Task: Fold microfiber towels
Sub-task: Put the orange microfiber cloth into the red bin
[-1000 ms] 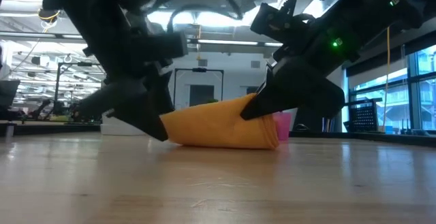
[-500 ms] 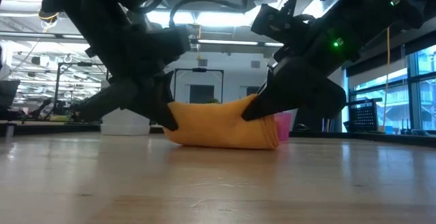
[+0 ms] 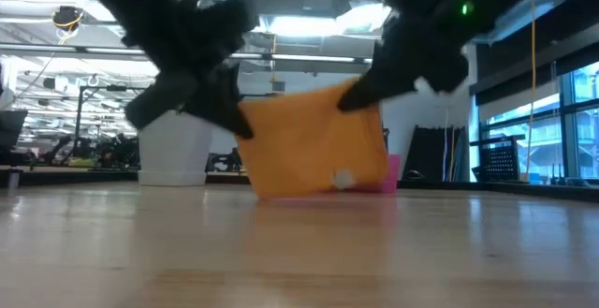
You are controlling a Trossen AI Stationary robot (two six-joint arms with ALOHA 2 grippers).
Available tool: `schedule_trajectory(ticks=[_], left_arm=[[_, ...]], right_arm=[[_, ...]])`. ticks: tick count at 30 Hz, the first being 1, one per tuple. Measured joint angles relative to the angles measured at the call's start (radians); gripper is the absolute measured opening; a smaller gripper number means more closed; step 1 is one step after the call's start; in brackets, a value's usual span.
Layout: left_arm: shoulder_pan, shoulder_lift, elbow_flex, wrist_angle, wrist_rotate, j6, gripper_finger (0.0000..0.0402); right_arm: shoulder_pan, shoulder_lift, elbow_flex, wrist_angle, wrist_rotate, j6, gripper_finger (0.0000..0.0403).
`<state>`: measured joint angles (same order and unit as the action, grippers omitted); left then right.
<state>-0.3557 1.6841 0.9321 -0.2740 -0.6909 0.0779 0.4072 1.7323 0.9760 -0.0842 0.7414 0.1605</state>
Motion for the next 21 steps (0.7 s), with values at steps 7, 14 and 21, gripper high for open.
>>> schedule_trajectory(ticks=[7,14,21], left_arm=[[0.079,-0.09,0.068,-0.001,-0.054,0.159,0.0001],[0.3,-0.109,0.129,0.003,-0.028,0.324,0.0],[0.544,-0.108,0.138,0.19,0.066,0.503,0.0]], right_arm=[[-0.082,-0.151,0.0,-0.089,0.004,-0.09,0.0016],[-0.277,-0.283,0.0,-0.175,-0.004,-0.204,0.0016],[-0.551,-0.305,0.001,-0.093,-0.13,-0.467,0.0016]])
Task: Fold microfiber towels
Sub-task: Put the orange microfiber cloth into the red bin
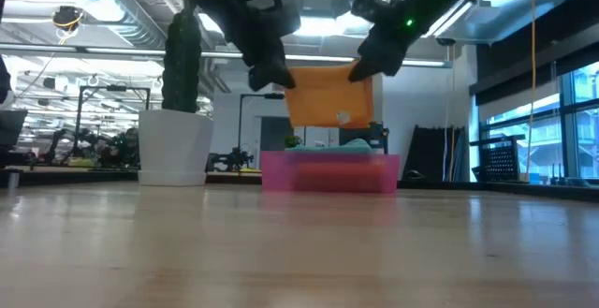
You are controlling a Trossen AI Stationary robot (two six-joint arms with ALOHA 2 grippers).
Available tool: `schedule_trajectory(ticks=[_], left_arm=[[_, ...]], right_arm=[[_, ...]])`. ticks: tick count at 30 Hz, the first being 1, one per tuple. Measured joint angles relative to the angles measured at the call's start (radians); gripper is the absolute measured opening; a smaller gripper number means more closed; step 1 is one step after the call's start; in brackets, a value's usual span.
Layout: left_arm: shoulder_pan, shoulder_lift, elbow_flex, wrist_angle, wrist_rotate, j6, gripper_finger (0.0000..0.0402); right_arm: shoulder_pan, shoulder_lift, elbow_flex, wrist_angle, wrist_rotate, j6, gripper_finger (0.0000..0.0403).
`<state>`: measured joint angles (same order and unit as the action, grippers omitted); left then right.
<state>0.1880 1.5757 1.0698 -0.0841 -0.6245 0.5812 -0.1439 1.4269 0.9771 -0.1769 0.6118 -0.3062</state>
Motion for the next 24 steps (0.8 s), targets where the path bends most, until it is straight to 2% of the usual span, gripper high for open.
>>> schedule_trajectory(ticks=[4,10,19,24], left_arm=[[0.109,0.009,0.0,0.149,0.073,0.083,0.0],[0.182,0.051,0.0,0.246,0.09,0.184,0.0],[0.187,0.234,-0.002,0.327,0.052,0.225,0.0],[0.172,0.274,-0.003,0.312,0.049,0.215,0.0]], right_arm=[[-0.161,0.0,0.0,0.088,-0.109,-0.101,0.0016],[-0.331,0.025,0.002,0.179,-0.316,-0.145,0.0015],[-0.377,0.177,-0.001,0.2,-0.289,-0.221,0.0015],[-0.367,0.234,-0.001,0.19,-0.283,-0.22,0.0015]])
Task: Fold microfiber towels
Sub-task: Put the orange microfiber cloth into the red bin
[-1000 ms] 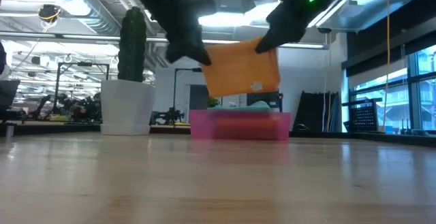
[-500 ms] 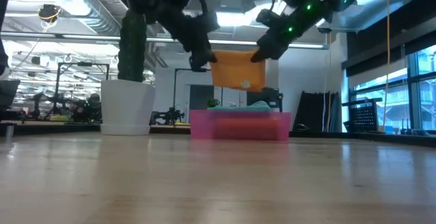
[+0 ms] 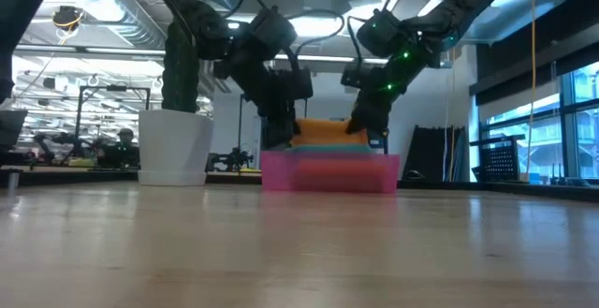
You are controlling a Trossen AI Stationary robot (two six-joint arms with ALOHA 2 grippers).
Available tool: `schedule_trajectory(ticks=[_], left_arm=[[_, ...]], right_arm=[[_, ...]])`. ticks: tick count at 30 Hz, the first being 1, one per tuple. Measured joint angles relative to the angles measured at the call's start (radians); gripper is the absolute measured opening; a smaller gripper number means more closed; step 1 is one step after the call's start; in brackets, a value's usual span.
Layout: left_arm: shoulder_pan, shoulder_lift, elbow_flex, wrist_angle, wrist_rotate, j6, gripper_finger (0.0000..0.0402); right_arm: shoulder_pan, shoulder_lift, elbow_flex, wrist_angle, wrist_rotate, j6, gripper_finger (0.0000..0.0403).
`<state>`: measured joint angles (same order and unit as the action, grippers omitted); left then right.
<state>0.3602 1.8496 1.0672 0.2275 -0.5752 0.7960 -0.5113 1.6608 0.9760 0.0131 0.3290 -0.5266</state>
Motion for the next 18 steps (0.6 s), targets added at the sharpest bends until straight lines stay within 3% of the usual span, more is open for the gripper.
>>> schedule_trajectory(ticks=[9,14,18], left_arm=[[-0.075,-0.02,-0.001,-0.102,0.002,-0.024,0.0003],[-0.084,-0.022,-0.001,-0.239,0.162,-0.077,0.0023],[-0.083,-0.022,-0.001,-0.276,0.17,-0.111,0.0065]], right_arm=[[0.056,-0.007,-0.001,-0.07,-0.032,0.021,0.0017],[0.068,-0.007,-0.002,-0.145,-0.135,0.091,0.0058],[0.069,-0.007,-0.002,-0.193,-0.147,0.123,0.0098]])
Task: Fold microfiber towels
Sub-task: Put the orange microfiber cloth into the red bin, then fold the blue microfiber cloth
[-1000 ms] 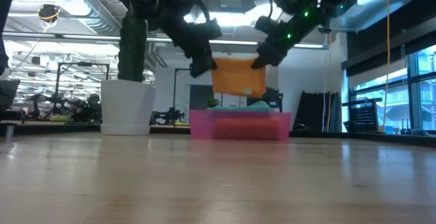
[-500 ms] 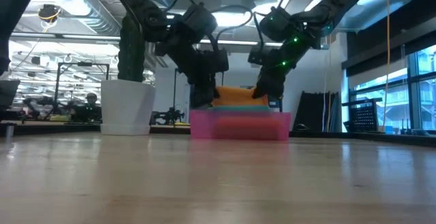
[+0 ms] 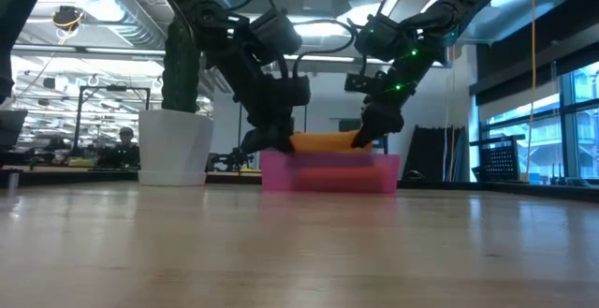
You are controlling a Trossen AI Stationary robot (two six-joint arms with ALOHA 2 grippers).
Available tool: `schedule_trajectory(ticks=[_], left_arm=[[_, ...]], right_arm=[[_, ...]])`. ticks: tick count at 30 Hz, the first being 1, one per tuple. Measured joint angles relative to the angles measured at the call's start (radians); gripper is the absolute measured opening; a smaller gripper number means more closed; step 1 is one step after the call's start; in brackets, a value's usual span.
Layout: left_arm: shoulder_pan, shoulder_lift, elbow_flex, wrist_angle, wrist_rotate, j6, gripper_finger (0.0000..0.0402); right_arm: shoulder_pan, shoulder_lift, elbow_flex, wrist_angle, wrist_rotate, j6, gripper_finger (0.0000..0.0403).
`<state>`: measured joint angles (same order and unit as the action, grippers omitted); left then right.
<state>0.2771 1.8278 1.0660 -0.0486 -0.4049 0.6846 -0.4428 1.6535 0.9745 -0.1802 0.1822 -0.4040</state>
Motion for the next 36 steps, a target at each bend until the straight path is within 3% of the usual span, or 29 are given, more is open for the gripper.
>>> schedule_trajectory(ticks=[8,16,22,28,33,36], left_arm=[[-0.002,-0.029,0.0,-0.024,-0.094,0.005,0.0132],[-0.002,-0.142,0.001,-0.073,-0.118,-0.046,0.0149],[0.0,-0.167,0.002,-0.055,0.006,-0.14,0.0149],[0.046,-0.157,0.002,0.054,0.15,-0.22,0.0149],[0.121,-0.157,0.002,0.132,0.293,-0.371,0.0149],[0.151,-0.134,0.002,0.135,0.3,-0.413,0.0149]], right_arm=[[0.0,-0.008,0.0,-0.046,0.001,0.004,0.0185],[0.012,-0.09,0.0,-0.171,0.008,0.007,0.0228],[0.035,-0.175,0.0,-0.182,0.0,0.028,0.0231],[0.041,-0.189,0.001,0.017,-0.107,0.151,0.0227],[0.04,-0.128,0.002,0.165,-0.158,0.19,0.0187],[0.032,-0.074,0.002,0.171,-0.159,0.186,0.0153]])
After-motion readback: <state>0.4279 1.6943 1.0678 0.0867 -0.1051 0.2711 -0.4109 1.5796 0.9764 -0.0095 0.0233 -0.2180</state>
